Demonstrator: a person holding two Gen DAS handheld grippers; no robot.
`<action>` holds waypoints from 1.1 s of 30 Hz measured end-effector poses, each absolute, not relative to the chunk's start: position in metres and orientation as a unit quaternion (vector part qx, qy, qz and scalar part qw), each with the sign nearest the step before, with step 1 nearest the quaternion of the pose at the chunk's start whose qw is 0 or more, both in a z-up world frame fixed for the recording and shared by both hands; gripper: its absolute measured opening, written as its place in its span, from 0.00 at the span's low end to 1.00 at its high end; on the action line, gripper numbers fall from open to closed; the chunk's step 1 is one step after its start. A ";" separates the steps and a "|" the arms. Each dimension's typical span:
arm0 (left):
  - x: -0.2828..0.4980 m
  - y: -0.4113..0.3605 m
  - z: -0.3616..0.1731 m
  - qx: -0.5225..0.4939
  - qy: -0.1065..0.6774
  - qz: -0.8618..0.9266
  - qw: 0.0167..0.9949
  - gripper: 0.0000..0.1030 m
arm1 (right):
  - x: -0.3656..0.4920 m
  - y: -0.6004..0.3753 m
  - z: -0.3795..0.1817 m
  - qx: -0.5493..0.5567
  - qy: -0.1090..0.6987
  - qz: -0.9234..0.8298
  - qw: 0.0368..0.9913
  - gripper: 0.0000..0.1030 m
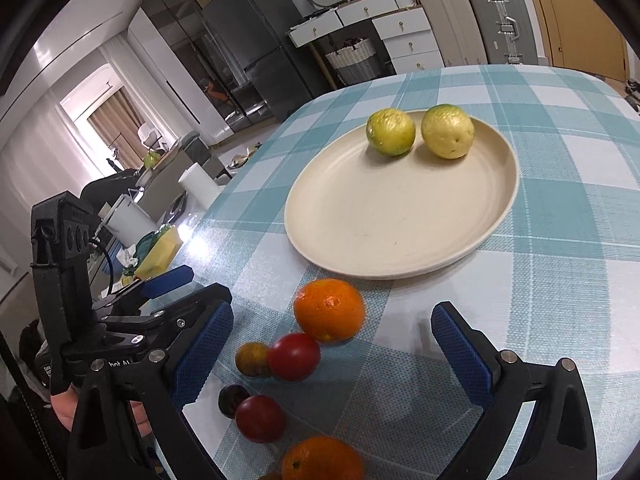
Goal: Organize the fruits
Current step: 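Move the right gripper to the large orange and close on it, then lift the large orange with the right gripper while the left grips a small orange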
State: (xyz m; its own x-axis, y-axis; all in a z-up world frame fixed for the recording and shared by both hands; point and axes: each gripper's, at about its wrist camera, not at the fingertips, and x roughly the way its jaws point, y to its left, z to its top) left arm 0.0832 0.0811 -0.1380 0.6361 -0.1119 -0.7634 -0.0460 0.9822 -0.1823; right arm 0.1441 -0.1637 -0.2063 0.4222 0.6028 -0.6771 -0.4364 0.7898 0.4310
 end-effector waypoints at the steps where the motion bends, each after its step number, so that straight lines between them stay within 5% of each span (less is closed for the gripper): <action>1: 0.084 0.082 -0.139 -0.094 0.428 -0.017 0.899 0.99 | 0.145 -0.162 -0.207 0.094 0.441 0.311 0.837 0.95; 15: 0.084 0.088 -0.146 -0.099 0.434 -0.015 0.895 0.99 | 0.154 -0.153 -0.217 0.099 0.463 0.316 0.823 0.68; 21: 0.084 0.087 -0.146 -0.098 0.435 -0.015 0.895 0.99 | 0.154 -0.154 -0.220 0.102 0.469 0.312 0.820 0.42; 33: 0.074 0.075 -0.134 -0.086 0.426 -0.023 0.900 0.99 | 0.146 -0.170 -0.209 0.117 0.440 0.310 0.835 0.40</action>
State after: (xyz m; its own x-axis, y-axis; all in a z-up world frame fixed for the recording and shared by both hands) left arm 0.0736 0.0754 -0.1339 0.6358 -0.1146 -0.7633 -0.0317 0.9842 -0.1742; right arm 0.1462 -0.1700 -0.2093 0.4211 0.6200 -0.6620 -0.4139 0.7808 0.4680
